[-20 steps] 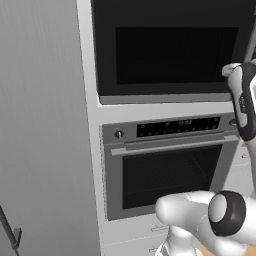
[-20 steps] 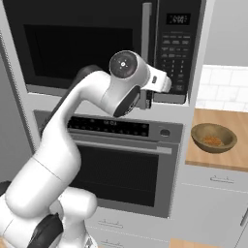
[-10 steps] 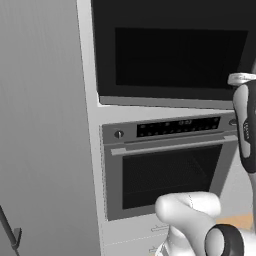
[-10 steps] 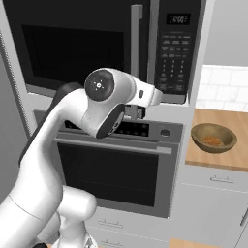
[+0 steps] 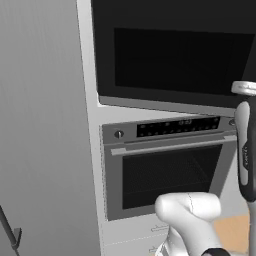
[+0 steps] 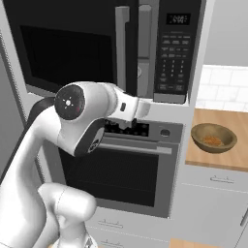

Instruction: Open the microwave, place the bowl with waffle inside the microwave, then close the microwave door and turn it on.

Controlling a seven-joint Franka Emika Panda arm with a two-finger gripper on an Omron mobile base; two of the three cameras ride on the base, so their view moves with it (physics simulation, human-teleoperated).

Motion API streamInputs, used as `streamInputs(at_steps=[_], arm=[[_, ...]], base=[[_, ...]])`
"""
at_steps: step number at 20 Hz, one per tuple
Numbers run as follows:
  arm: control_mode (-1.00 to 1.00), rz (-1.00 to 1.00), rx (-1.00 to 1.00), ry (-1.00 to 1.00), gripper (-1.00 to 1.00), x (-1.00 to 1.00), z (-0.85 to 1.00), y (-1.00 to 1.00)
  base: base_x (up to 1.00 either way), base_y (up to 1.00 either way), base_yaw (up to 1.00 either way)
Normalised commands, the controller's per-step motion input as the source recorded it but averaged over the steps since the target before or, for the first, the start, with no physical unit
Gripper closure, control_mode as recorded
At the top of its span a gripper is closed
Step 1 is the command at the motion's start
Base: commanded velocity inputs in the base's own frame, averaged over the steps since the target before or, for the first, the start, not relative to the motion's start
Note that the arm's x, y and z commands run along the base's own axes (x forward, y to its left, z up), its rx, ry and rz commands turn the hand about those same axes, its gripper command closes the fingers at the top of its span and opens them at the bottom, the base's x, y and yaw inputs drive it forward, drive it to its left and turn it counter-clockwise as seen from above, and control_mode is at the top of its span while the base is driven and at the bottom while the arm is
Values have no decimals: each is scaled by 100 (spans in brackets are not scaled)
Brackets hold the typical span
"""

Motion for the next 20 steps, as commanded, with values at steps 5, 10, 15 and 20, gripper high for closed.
streamInputs(at_steps=[5,10,15,20], arm=[[-100,-4,0,-8,100,-63,2,19],[-100,-5,0,-3,100,-41,0,16],[-100,-5,0,0,100,-41,0,32],[-100,0,3,1,100,-17,0,11]], base=[[0,0,0],[0,0,0],[0,0,0],[0,0,0]])
